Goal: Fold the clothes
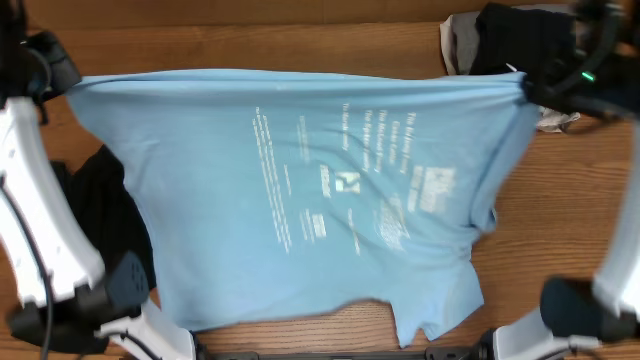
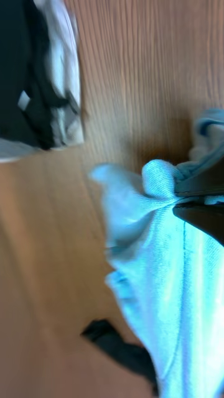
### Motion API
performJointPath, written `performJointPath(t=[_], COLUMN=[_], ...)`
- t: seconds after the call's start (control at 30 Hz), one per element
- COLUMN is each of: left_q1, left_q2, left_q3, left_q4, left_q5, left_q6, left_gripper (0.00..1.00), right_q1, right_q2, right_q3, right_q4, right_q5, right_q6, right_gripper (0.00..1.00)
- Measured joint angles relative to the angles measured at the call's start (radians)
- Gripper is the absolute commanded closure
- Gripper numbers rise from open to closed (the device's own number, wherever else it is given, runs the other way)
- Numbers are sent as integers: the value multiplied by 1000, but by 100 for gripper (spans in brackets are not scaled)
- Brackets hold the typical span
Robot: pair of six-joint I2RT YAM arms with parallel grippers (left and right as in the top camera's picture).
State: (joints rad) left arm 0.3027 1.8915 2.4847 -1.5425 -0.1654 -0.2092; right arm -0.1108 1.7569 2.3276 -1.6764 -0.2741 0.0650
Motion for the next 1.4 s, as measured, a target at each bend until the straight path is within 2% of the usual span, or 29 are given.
performJointPath(t=[0.4, 0.43, 0.57, 0.73, 0.83, 1.07, 1.23, 1.4], left_q1=[-20, -25, -58, -104, -127, -144, -143, -143], left_q2=[431, 455, 526, 541, 540, 540, 540, 540], left_q3=[-5, -5, -6, -6, -6, -6, -6, -24], left_q4=[238, 259, 334, 366, 326, -28, -136, -143], left_q5=[80, 81, 83, 83, 84, 148, 159, 161], left_q6=[8, 8, 9, 20, 30, 31, 34, 57], left_gripper=[96, 96, 96, 96, 96, 96, 96, 96], right_q1=[104, 110, 129, 138, 137, 137, 137, 137], right_q2=[462, 495, 592, 623, 623, 623, 623, 619], right_q3=[-2, -2, -5, -7, -2, 10, -4, -144], right_q4=[276, 303, 391, 424, 364, 2, -14, 18], right_q5=[3, 3, 8, 12, 13, 31, 51, 74], right_q6=[-24, -24, -29, -31, -32, -32, -6, 26], right_gripper=[95, 92, 92, 96, 96, 96, 96, 96])
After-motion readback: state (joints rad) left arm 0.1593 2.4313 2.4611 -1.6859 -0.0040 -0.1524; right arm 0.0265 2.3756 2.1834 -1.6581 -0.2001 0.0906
